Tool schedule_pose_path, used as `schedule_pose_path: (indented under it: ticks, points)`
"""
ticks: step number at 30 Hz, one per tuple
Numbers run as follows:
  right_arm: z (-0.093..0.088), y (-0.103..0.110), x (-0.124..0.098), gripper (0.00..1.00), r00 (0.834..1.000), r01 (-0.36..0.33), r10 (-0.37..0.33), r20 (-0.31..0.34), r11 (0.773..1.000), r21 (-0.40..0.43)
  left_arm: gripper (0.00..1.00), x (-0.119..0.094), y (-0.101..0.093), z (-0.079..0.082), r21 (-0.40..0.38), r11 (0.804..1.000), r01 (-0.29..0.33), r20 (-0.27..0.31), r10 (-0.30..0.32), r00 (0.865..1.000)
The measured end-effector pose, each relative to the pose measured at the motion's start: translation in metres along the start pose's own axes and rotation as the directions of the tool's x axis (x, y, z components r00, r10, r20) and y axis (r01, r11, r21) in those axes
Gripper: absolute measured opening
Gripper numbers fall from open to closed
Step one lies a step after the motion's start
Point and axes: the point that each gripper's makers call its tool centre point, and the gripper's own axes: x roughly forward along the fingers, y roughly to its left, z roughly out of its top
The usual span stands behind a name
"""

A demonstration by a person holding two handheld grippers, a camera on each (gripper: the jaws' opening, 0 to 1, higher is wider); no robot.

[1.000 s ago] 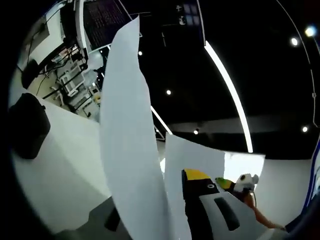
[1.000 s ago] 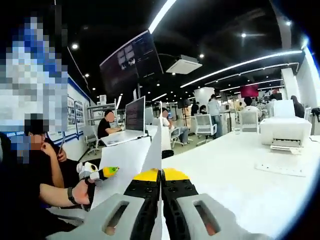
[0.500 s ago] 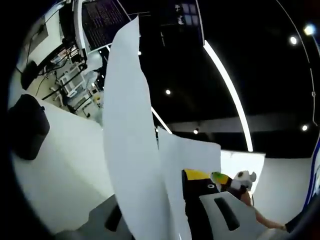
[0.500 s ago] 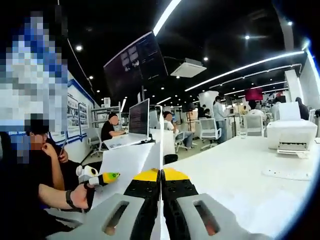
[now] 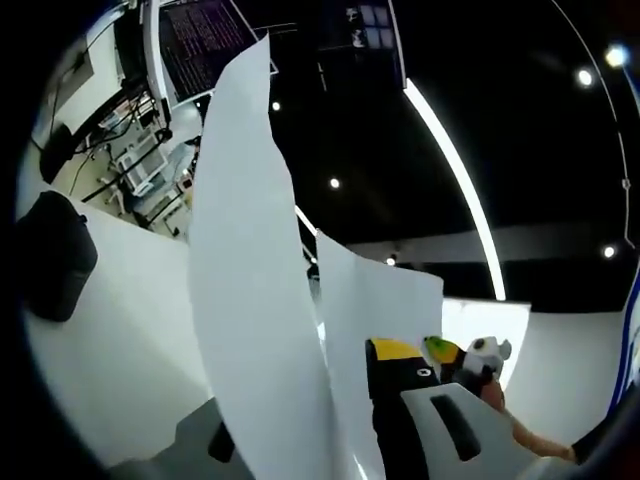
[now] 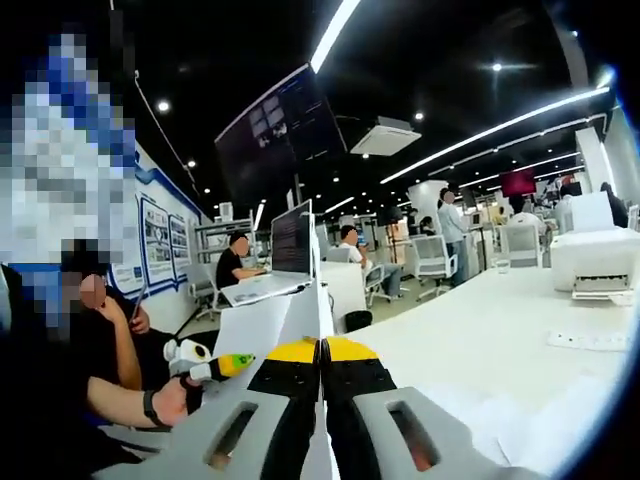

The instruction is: Organize the stack of printing papers by aligning and flattening the scattered papers on the table

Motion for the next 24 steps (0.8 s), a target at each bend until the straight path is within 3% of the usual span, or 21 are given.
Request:
schedule_pose_path:
  ticks: [3,8,24]
  points:
    - [0.0,0.004,0.003,0.0,1.0,-0.01,0.01,0.003,1.0,0.008,0.22,0.0,0.0,0.0,0.0,1.0,0.0,-0.001,0.0,1.0]
    - [-0.004,0.03,0.006,0.0,1.0,-0.025,0.025,0.007,1.0,0.008,0.22,0.0,-0.001,0.0,-0.002,1.0,0.001,0.0,-0.001,1.0]
    - [-0.007,0.035,0.026,0.0,0.999,-0.053,0.053,0.007,0.998,0.043,0.22,-0.001,-0.002,0.0,-0.011,1.0,0.007,0.001,-0.007,1.0]
